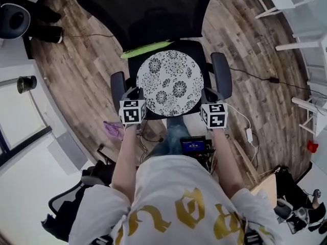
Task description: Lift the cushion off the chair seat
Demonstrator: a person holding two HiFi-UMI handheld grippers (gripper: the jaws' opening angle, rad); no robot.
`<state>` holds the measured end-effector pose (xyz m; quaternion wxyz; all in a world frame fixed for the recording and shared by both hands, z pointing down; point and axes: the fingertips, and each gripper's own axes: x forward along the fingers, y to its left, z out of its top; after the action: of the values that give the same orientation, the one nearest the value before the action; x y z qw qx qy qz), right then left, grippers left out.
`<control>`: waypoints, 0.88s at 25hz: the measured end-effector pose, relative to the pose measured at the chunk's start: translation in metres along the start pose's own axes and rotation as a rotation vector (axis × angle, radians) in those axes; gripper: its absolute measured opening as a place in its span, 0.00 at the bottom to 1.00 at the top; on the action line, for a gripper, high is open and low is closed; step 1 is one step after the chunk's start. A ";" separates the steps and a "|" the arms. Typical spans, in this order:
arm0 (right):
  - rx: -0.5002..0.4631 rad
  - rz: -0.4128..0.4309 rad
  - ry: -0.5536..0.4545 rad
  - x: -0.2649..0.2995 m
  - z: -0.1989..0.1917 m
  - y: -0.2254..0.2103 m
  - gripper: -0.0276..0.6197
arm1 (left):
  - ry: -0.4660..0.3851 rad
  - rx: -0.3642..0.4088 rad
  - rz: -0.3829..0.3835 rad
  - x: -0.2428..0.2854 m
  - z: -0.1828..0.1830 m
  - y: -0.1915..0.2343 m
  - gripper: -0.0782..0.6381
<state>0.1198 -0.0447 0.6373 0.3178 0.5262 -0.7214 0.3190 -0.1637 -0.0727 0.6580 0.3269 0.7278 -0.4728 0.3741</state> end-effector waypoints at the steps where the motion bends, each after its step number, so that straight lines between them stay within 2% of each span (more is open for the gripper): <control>1: -0.003 -0.003 0.010 0.005 -0.003 -0.001 0.06 | 0.011 -0.006 0.006 0.006 -0.003 0.003 0.13; 5: -0.013 -0.018 0.052 0.018 -0.016 -0.004 0.06 | 0.066 -0.057 0.016 0.024 -0.020 0.010 0.15; 7: -0.020 -0.026 0.069 0.024 -0.019 -0.008 0.06 | 0.087 -0.069 0.005 0.034 -0.023 0.008 0.24; 8: -0.025 -0.034 0.073 0.027 -0.021 -0.011 0.06 | 0.093 -0.063 0.004 0.038 -0.024 0.007 0.25; 12: -0.043 -0.040 0.102 0.050 -0.024 -0.016 0.06 | 0.135 -0.048 0.014 0.058 -0.032 0.011 0.25; 17: -0.033 -0.037 0.113 0.075 -0.031 -0.018 0.06 | 0.175 -0.096 0.048 0.087 -0.048 0.016 0.25; 22: -0.015 -0.014 0.186 0.097 -0.052 -0.019 0.06 | 0.227 -0.155 0.092 0.111 -0.067 0.024 0.25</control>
<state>0.1209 -0.0619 0.7480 0.3894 0.4969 -0.6876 0.3587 -0.1720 -0.0742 0.7895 0.4162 0.6310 -0.4931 0.4307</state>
